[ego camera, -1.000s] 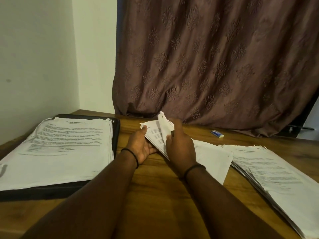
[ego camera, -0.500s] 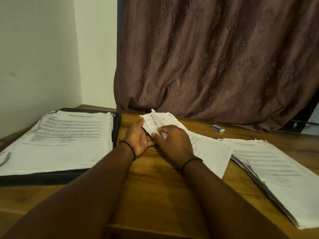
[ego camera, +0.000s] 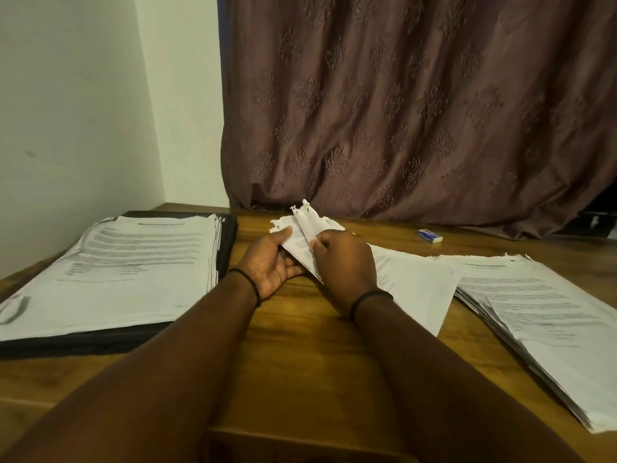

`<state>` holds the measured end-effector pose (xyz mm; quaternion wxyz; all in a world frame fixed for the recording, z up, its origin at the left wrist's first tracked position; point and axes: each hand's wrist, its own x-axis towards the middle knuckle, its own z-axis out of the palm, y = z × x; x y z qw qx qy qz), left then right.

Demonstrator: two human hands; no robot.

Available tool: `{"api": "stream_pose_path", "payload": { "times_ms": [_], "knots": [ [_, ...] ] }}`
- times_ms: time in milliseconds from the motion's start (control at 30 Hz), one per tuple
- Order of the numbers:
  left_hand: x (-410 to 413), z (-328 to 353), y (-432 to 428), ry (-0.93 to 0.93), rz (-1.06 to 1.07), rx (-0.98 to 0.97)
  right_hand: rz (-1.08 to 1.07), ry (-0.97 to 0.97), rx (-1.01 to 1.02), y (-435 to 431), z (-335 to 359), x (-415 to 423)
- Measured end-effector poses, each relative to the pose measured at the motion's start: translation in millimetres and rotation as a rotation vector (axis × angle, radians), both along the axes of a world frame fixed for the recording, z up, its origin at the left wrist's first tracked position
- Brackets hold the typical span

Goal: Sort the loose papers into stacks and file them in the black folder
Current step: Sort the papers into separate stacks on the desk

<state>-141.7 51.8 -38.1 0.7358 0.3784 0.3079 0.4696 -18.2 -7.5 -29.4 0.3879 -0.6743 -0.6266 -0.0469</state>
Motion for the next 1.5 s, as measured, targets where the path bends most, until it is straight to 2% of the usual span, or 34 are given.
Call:
{"api": "stream_pose_path", "payload": {
  "times_ms": [167, 467, 667, 867, 1033, 1300, 1500],
  "knots": [
    [4.4, -3.5, 8.5, 0.049, 0.005, 0.009, -0.037, 0.047, 0.068, 7.6, 4.3, 7.6],
    [6.9, -4.8, 17.9, 0.017, 0.006, -0.025, 0.031, 0.115, 0.078, 3.6, 4.9, 1.3],
    [7.0, -3.8, 14.5, 0.014, 0.031, -0.01, 0.058, 0.032, 0.135, 9.2, 0.0, 0.8],
    [4.8, -5.7, 11.5, 0.027, 0.042, 0.065, 0.082, -0.048, 0.068, 7.7, -2.8, 2.4],
    [4.2, -3.1, 9.4, 0.033, 0.047, 0.023, 0.1, -0.119, -0.021, -0.3, -3.8, 2.2],
    [2.7, -1.0, 4.5, 0.067, 0.013, 0.051, 0.048, -0.125, 0.009, -1.1, -2.3, 1.6],
    [3.7, -0.3, 1.2, 0.059, 0.041, 0.024, -0.022, -0.02, 0.068, -1.0, -2.0, 3.9]
  ]
}}
